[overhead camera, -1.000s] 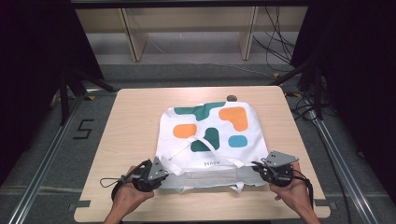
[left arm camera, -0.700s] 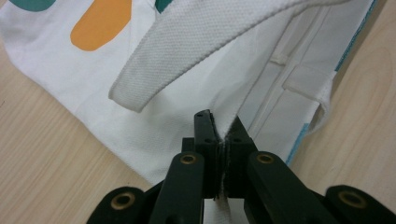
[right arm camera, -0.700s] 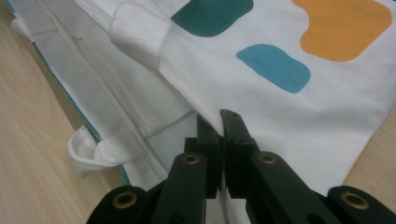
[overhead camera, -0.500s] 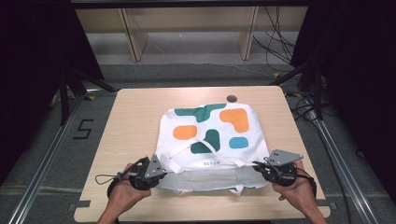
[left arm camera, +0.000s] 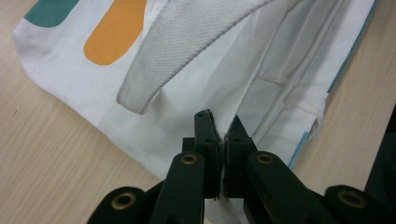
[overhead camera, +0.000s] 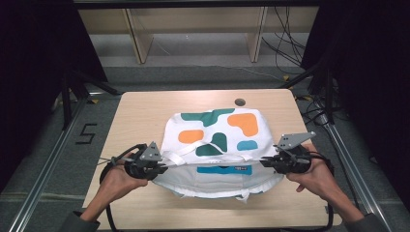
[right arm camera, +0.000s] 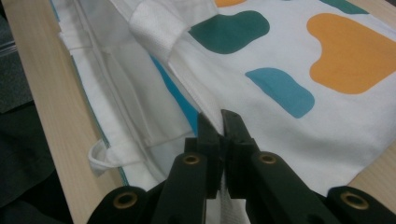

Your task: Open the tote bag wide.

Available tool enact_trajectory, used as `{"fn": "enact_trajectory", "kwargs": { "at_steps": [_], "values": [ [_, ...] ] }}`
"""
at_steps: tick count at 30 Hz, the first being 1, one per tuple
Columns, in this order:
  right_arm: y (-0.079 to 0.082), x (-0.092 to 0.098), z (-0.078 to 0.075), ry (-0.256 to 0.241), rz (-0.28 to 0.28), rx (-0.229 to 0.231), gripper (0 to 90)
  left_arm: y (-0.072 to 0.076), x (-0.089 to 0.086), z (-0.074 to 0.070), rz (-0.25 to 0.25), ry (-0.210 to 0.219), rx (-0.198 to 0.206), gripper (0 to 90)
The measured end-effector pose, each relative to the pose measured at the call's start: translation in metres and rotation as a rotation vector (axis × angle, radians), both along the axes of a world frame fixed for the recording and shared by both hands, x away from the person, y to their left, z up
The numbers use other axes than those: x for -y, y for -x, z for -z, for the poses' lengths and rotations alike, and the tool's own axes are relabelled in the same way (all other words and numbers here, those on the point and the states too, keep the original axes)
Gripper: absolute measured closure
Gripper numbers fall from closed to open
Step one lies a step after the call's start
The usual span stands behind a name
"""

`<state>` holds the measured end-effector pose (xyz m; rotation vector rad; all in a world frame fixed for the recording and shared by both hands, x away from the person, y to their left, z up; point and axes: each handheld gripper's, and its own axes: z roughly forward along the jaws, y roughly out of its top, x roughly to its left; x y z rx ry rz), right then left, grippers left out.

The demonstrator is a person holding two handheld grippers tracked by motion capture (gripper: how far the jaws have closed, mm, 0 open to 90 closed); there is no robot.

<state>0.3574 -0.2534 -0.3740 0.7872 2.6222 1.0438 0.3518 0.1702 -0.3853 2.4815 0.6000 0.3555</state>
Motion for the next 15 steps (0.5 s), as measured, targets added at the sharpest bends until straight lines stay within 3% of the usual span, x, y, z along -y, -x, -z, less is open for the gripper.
{"fn": "enact_trajectory", "kwargs": {
  "at_steps": [4, 5, 7, 10, 13, 15],
  "values": [
    [-0.008, -0.004, -0.020, 0.051, -0.027, 0.005, 88.0, -0.008, 0.001, -0.015, 0.016, -0.017, -0.033, 87.0],
    [-0.008, -0.004, -0.026, 0.058, -0.025, -0.046, 88.1, -0.011, 0.000, -0.019, 0.030, -0.025, -0.040, 87.1],
    [-0.012, -0.008, -0.034, 0.059, -0.018, -0.055, 88.2, -0.017, 0.001, -0.026, 0.012, -0.029, -0.066, 87.1],
    [-0.016, -0.012, -0.045, 0.133, -0.040, -0.086, 88.3, -0.025, 0.003, -0.037, 0.038, -0.085, -0.069, 87.1],
    [-0.022, -0.014, -0.056, 0.144, -0.038, -0.054, 88.4, -0.031, 0.004, -0.050, 0.039, -0.092, -0.061, 87.2],
    [-0.025, -0.013, -0.066, 0.177, -0.044, -0.023, 88.4, -0.036, 0.004, -0.061, 0.063, -0.087, -0.056, 87.2]
  ]
}}
